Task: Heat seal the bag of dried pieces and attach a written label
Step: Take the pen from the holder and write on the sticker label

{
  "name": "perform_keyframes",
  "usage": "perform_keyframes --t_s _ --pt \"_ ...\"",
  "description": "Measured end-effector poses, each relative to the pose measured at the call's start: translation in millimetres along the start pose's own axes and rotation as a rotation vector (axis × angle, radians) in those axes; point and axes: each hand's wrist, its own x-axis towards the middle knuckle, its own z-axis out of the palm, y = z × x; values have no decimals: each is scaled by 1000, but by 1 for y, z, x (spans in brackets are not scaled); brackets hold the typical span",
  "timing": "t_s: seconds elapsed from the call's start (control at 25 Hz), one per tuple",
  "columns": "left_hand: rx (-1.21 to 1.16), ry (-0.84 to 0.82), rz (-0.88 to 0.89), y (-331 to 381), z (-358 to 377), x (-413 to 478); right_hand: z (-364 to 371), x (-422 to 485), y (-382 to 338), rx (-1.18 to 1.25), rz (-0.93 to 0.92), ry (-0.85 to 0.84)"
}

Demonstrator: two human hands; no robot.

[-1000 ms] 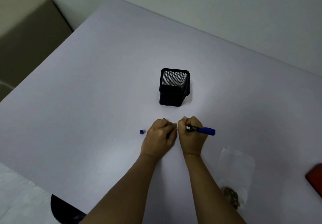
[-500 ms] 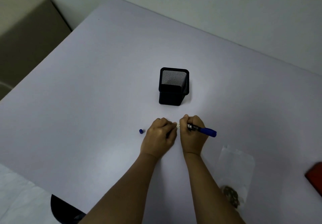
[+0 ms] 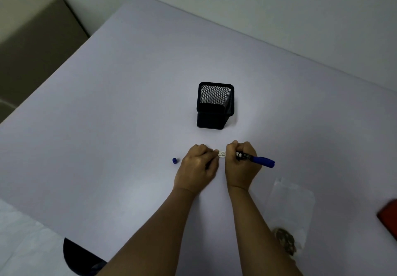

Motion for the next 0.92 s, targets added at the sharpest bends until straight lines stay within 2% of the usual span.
perform_keyframes --t_s 0.28,0.92 --pt "-13 -2 3 -1 -1 -1 0 -5 1 4 -80 -98" --pt "-13 -7 3 -2 0 -1 0 -3 0 48 -95 -106"
